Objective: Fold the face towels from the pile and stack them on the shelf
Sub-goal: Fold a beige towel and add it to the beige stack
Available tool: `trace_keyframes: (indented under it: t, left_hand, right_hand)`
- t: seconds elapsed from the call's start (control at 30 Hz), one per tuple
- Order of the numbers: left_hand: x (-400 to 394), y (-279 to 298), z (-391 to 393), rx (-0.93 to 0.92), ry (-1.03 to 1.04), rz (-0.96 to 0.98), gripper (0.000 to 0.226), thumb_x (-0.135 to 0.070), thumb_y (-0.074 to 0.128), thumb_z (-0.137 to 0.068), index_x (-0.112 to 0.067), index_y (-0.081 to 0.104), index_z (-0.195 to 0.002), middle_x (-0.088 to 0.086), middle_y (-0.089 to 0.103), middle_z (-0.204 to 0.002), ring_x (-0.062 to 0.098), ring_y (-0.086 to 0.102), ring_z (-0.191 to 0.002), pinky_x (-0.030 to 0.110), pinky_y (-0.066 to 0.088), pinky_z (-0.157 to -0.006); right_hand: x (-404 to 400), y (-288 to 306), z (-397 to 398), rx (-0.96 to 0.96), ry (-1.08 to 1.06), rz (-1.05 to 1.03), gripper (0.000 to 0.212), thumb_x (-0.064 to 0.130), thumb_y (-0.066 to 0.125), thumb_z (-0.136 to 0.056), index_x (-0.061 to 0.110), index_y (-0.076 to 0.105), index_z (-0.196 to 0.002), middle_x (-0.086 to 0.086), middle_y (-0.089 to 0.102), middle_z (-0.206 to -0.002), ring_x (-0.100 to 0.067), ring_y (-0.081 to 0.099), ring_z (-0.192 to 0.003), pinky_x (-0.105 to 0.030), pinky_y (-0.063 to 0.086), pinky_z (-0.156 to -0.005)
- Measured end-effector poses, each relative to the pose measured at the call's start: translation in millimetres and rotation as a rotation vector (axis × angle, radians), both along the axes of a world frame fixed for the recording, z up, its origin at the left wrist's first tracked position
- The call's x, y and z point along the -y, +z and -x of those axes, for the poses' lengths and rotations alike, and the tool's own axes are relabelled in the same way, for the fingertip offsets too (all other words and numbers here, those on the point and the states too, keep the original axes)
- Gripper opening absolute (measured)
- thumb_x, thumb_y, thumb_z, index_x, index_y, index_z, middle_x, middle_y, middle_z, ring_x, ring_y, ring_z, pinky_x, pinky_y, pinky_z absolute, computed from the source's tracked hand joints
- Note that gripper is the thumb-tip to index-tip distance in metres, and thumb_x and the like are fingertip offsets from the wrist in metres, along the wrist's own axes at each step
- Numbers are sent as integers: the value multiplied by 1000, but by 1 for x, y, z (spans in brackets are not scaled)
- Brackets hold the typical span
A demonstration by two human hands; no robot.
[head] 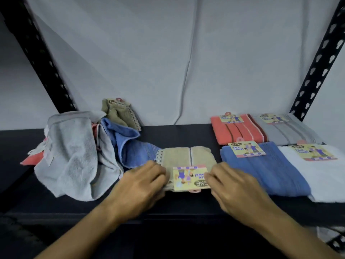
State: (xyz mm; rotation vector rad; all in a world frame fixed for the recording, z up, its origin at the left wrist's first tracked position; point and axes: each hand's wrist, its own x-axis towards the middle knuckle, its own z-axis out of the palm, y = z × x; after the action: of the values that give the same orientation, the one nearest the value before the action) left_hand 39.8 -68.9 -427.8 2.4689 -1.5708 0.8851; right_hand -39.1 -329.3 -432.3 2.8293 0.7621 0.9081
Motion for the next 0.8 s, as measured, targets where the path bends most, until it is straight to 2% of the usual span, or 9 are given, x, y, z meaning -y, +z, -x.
trace_keyframes:
  t: [0.1,0.2,0.37,0.53,0.6,0.67,0.73,0.77,0.8]
  left_hand:
    - [-10,-21,17,-173,16,-5,21,-24,64,-91,-10,69,-106,0,62,-110,21,61,-92,32,54,-66]
    - [-14,-19,25,-286,38,15,30,-33,63,-93,-13,67,-116,-3,60,-117,18,59,-101,31,54,-71]
    - [-20,-9,31,-407,64,-31,39,-41,56,-94,-20,62,-126,-11,54,-126,10,54,-112,29,52,-84]
    - [-17,1,27,-516,71,181,34,-41,42,-101,-23,63,-122,-20,53,-122,0,48,-119,26,45,-94]
    - [-10,5,21,-514,122,256,37,-42,36,-102,-23,62,-119,-19,54,-120,0,47,-119,28,44,-95]
    - [2,11,12,-503,214,253,44,-47,31,-100,-23,57,-126,-17,50,-127,1,42,-123,30,44,-99]
    - [16,14,3,-583,301,136,56,-53,27,-100,-23,41,-145,-14,34,-148,1,23,-139,30,29,-115]
    - [24,15,-3,-650,341,46,61,-54,25,-102,-23,26,-154,-13,19,-159,1,8,-146,28,14,-121]
    - [32,15,-8,-707,380,-49,64,-54,23,-103,-22,12,-158,-13,3,-163,-1,-8,-148,28,2,-123]
  right_hand:
    - [-3,-21,16,-166,11,2,36,2,79,-60,12,66,-92,0,55,-86,-18,54,-73,-30,47,-47]
    - [-3,-18,20,-225,-6,-67,40,4,79,-61,14,67,-98,2,58,-93,-16,59,-78,-26,48,-44]
    - [0,-8,27,-347,-22,-64,37,18,63,-66,25,62,-103,12,54,-102,-9,57,-85,-19,45,-46]
    - [6,-1,24,-402,-53,-169,42,19,53,-70,32,63,-108,23,51,-104,2,52,-91,-13,38,-52]
    - [6,1,18,-393,-68,-258,40,20,47,-78,31,64,-112,24,50,-106,1,48,-97,-18,42,-60]
    - [2,5,7,-335,-91,-384,36,22,43,-83,28,65,-110,22,51,-105,-2,48,-98,-25,43,-61]
    - [-9,6,-7,-244,-132,-429,33,22,42,-87,23,65,-110,17,53,-109,-5,48,-102,-27,44,-61]
    - [-15,6,-16,-220,-158,-423,35,23,39,-89,20,63,-114,12,53,-115,-9,48,-110,-30,48,-67]
    - [-21,3,-26,-236,-182,-402,42,28,32,-92,16,59,-122,7,52,-125,-13,45,-122,-33,51,-80]
